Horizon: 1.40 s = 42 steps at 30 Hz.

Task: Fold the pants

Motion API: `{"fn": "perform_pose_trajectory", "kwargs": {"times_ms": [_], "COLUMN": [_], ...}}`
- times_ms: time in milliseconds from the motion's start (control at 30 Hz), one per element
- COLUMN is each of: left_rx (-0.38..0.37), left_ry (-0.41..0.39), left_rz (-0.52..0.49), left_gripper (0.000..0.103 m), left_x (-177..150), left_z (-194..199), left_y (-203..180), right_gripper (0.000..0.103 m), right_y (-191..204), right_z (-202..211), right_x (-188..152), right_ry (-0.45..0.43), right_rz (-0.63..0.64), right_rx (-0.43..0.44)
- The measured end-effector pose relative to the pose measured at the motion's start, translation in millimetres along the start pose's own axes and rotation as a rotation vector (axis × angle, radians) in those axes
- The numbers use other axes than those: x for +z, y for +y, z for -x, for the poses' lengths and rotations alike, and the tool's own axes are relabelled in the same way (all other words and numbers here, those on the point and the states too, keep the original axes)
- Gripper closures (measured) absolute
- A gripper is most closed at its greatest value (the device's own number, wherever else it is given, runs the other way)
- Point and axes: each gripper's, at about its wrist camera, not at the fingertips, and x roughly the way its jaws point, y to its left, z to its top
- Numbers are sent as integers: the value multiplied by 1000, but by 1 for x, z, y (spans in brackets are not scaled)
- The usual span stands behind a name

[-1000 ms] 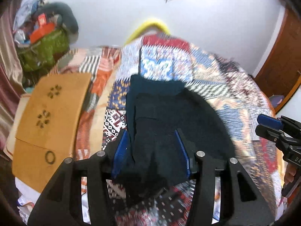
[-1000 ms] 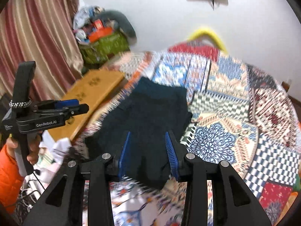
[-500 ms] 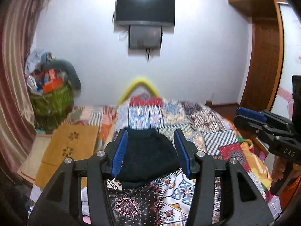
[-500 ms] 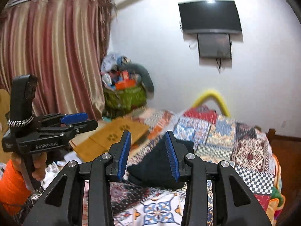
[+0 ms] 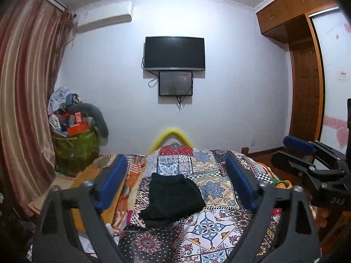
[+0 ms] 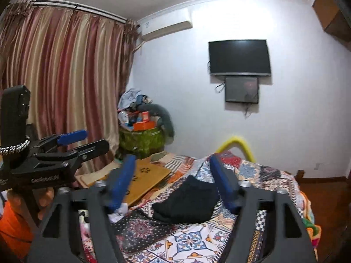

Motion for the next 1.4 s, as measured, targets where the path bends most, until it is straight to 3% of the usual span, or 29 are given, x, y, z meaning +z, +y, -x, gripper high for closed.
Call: {"fn": "perform_pose_trajectory", "kwargs": {"times_ms": [33,167,233,1400], "left_rx": [3,19,9,-36], "left_ry": [-10,-17,-9,43], "left_rz": [-1,-1,8,38], "left_gripper": [0,0,0,0], "left_x": [-2,-9,-11,-29], "left_z": [3,11,13,7], "left_y": [-1,-6,-8,-13], "right_gripper": [27,8,4,1], "right_y": [0,-2,-4,-6], "right_z": [2,5,6,23], "right_x": [-1,-3,-4,-17], "right_ry": [-2,-12,-7,33], "right_rz": [-1,-26,-40,-78], "right_rx": [-10,-39,-49,-84]}}
